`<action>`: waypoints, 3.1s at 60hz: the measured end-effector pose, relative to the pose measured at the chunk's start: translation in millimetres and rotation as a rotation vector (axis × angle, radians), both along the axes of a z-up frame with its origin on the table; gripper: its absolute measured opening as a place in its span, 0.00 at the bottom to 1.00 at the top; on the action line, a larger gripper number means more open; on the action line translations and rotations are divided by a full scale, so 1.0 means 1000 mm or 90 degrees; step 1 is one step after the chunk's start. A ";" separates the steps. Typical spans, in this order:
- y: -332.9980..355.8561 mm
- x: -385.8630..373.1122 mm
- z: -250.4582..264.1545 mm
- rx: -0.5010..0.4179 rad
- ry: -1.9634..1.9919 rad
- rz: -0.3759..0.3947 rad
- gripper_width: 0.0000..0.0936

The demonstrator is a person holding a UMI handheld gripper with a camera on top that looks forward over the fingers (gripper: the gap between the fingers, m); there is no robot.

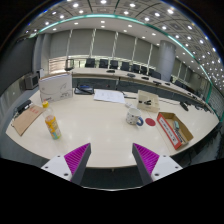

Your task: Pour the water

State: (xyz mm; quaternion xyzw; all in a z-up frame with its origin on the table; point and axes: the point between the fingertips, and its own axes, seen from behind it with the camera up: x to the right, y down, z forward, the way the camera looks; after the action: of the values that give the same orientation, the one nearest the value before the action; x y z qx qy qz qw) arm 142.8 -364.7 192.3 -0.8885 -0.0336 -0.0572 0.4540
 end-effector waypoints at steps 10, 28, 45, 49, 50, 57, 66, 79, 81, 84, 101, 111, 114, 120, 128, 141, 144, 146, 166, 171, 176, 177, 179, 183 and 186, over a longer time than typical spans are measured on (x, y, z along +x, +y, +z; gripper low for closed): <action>0.004 -0.089 -0.027 -0.007 0.004 0.025 0.92; 0.056 -0.241 -0.080 0.028 0.057 0.088 0.92; 0.158 -0.286 -0.116 0.122 0.084 0.058 0.92; 0.171 -0.287 -0.122 0.135 0.088 0.048 0.86; 0.174 -0.287 -0.125 0.135 0.088 0.047 0.83; 0.189 -0.294 -0.139 0.146 0.087 0.048 0.60; 0.196 -0.297 -0.134 0.169 0.100 0.052 0.50; 0.205 -0.298 -0.098 0.184 0.122 0.072 0.42; 0.207 -0.293 -0.087 0.189 0.131 0.074 0.42; 0.213 -0.288 -0.066 0.199 0.159 0.070 0.42; 0.277 -0.214 0.055 0.238 0.524 0.023 0.41; 0.337 -0.142 0.085 0.224 0.818 -0.019 0.41; 0.355 -0.113 0.082 0.212 0.903 -0.043 0.41; 0.381 -0.069 0.061 0.182 1.046 -0.093 0.41; 0.404 -0.014 0.020 0.142 1.223 -0.181 0.41; 0.415 0.051 -0.010 0.144 1.448 -0.283 0.41; 0.418 0.053 -0.011 0.134 1.463 -0.292 0.41; 0.416 0.054 -0.012 0.126 1.466 -0.293 0.41; 0.378 0.052 -0.007 0.120 1.018 -0.170 0.41; 0.418 0.078 0.020 0.165 0.849 -0.126 0.42; 0.417 0.117 0.026 0.208 0.658 -0.099 0.42; 0.420 0.126 0.027 0.216 0.617 -0.094 0.42; 0.425 0.142 0.032 0.232 0.535 -0.084 0.42; 0.416 0.175 0.047 0.259 0.391 -0.062 0.42; 0.419 0.197 0.047 0.270 0.306 -0.054 0.41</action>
State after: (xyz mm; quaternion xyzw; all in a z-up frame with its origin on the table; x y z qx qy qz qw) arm 339.3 54.6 239.4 -0.7629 0.1241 0.1300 0.6211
